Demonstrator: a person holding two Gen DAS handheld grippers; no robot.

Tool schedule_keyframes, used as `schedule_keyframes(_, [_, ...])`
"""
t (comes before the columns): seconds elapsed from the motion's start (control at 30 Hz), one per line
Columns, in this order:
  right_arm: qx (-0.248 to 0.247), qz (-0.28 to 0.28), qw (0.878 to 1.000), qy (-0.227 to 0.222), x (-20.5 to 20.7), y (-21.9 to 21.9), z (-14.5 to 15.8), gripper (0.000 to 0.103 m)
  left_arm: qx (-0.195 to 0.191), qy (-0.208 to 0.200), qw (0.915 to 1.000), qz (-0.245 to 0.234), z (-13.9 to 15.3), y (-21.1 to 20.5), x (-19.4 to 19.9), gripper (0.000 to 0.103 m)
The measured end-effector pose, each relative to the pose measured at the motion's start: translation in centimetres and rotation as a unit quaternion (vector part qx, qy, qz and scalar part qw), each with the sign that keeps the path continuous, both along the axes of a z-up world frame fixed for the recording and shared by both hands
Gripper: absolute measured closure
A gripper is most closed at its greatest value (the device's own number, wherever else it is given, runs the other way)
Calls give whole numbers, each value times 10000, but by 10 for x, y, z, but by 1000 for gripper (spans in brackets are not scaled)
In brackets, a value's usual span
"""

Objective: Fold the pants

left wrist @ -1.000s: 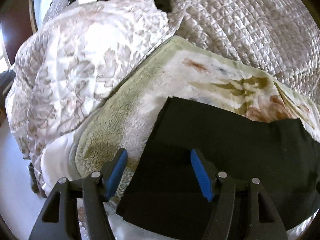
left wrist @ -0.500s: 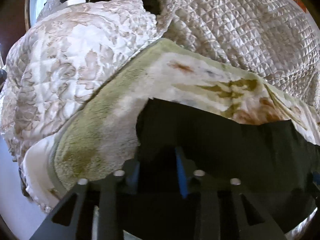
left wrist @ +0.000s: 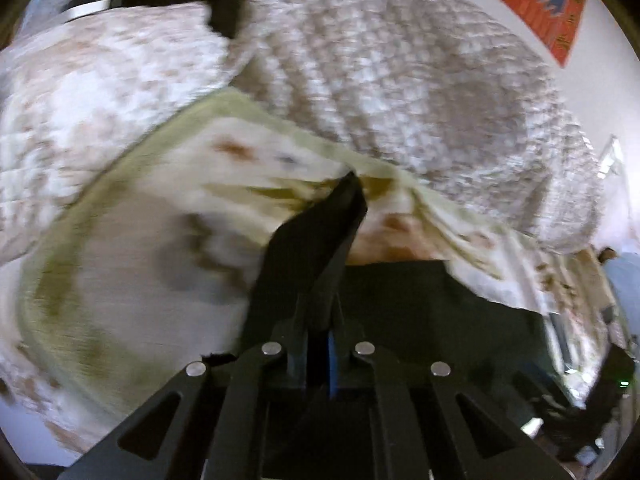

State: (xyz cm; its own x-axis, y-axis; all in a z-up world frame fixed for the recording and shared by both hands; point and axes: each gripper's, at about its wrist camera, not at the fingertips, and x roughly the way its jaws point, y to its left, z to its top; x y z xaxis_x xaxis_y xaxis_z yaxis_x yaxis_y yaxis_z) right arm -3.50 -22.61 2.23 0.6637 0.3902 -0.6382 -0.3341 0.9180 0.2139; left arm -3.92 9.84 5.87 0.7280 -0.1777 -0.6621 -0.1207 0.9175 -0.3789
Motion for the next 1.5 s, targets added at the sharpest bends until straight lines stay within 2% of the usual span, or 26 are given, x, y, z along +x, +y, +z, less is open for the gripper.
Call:
schedule_keyframes(0.23, [249, -386, 9989, 11, 0, -27, 7, 31, -384, 86, 9950, -918, 8, -89, 28, 95])
schedule_keyframes(0.4, [385, -629, 9973, 73, 0, -46, 7, 31, -522, 322, 9875, -1452, -7, -147, 47, 95])
schedule_keyframes(0.53, [435, -719, 9964, 78, 1, -52, 7, 31, -704, 779, 9804, -1668, -31, -170, 55, 93])
schedule_keyframes(0.6, [450, -714, 9964, 68, 1, -52, 7, 31, -1047, 889, 9735, -1826, -33, -171, 52, 89])
schedule_keyframes(0.63, [473, -707, 9964, 69, 1, -53, 7, 31, -1130, 806, 9719, -1899, -29, -170, 48, 87])
schedule_keyframes(0.73, [574, -618, 9964, 82, 1, -52, 8, 31, -1098, 424, 9731, -1981, -9, -162, 37, 75])
schedule_keyframes(0.8, [631, -478, 9968, 91, 1, -48, 8, 31, -898, 154, 9787, -1839, 4, -147, 33, 69])
schedule_keyframes(0.87, [658, -313, 9972, 154, 2, -41, 6, 31, -497, 21, 9874, -1505, 10, -129, 30, 68])
schedule_keyframes(0.97, [832, 2, 9957, 404, 4, -31, -3, 33, -142, 110, 9937, -1104, 7, -101, 30, 68])
schedule_keyframes(1.03, [855, 150, 9947, 545, 6, -24, -9, 39, 9, 189, 9955, -926, 0, -84, 31, 68])
schedule_keyframes(1.17, [1028, 267, 9905, 878, 19, -15, -22, 43, 270, 310, 9961, -785, -13, -63, 30, 68])
schedule_keyframes(1.3, [1120, 205, 9885, 997, 37, -9, -25, 47, 520, 268, 9960, -672, -25, -54, 31, 68])
schedule_keyframes(1.4, [1088, 155, 9882, 1067, 48, -6, -30, 61, 505, 255, 9961, -672, -32, -53, 33, 68])
schedule_keyframes(1.47, [1162, 180, 9855, 1226, 56, -5, -35, 80, 480, 246, 9961, -694, -36, -53, 34, 68])
schedule_keyframes(1.5, [1177, 189, 9848, 1266, 58, -4, -36, 83, 454, 252, 9962, -704, -37, -52, 34, 68])
